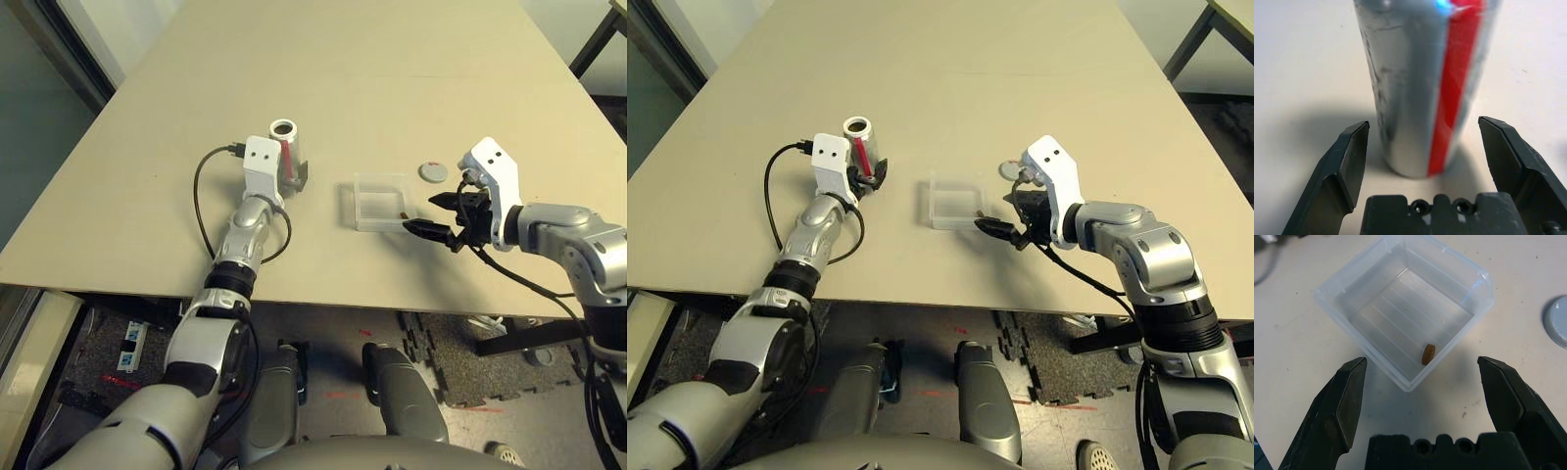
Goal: Pour the medicine from the bottle into the box.
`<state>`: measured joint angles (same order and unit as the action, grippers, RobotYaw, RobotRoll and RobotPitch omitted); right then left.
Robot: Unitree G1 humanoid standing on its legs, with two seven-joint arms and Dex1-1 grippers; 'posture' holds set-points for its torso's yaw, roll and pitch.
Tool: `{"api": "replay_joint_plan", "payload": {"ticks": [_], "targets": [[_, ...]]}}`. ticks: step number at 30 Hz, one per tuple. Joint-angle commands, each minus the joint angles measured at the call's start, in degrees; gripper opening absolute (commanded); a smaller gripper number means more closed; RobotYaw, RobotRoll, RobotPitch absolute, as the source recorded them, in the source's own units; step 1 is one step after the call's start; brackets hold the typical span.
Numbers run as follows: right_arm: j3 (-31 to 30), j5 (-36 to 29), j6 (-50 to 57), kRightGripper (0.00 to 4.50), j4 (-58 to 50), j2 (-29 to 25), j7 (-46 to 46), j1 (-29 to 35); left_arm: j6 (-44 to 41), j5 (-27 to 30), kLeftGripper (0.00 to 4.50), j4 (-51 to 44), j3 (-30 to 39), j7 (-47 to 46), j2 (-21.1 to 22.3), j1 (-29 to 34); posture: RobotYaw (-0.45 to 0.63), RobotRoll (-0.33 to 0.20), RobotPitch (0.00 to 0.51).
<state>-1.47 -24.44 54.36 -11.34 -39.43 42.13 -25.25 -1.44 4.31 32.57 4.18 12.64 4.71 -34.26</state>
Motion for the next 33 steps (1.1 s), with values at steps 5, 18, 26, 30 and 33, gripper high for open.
{"api": "replay_joint_plan", "payload": {"ticks": [5,18,26,30,33], "targets": [[3.6,-2.3,1.4,4.50,-2.6,-0.2,-0.6,2.2,-16.6,2.4,4.47,-26.3,-1.2,1.4,2.2,15.1,-0.09,0.000,0.185],[23.3,9.1,-22.1,4.50,13.4,17.7,-35.7,0.7,-8.9,9.0,4.47,-24.6,14.4,0.4,10.4,12.3,-0.04,0.000,0.212],[25.2,16.2,-41.7,4.50,31.2,18.4,-48.2,-1.8,9.8,8.1,4.47,6.8,16.7,5.6,18.7,-0.8,-0.04,0.000,0.208],[25.2,18.0,-47.4,4.50,37.0,16.9,-51.4,-2.3,15.9,7.9,4.47,18.6,16.5,6.9,21.5,-5.6,-0.04,0.000,0.204],[25.4,19.0,-48.9,4.50,37.5,16.6,-53.8,-1.3,18.5,7.6,4.47,25.6,16.5,7.2,23.8,-8.8,-0.06,0.000,0.201]]}}
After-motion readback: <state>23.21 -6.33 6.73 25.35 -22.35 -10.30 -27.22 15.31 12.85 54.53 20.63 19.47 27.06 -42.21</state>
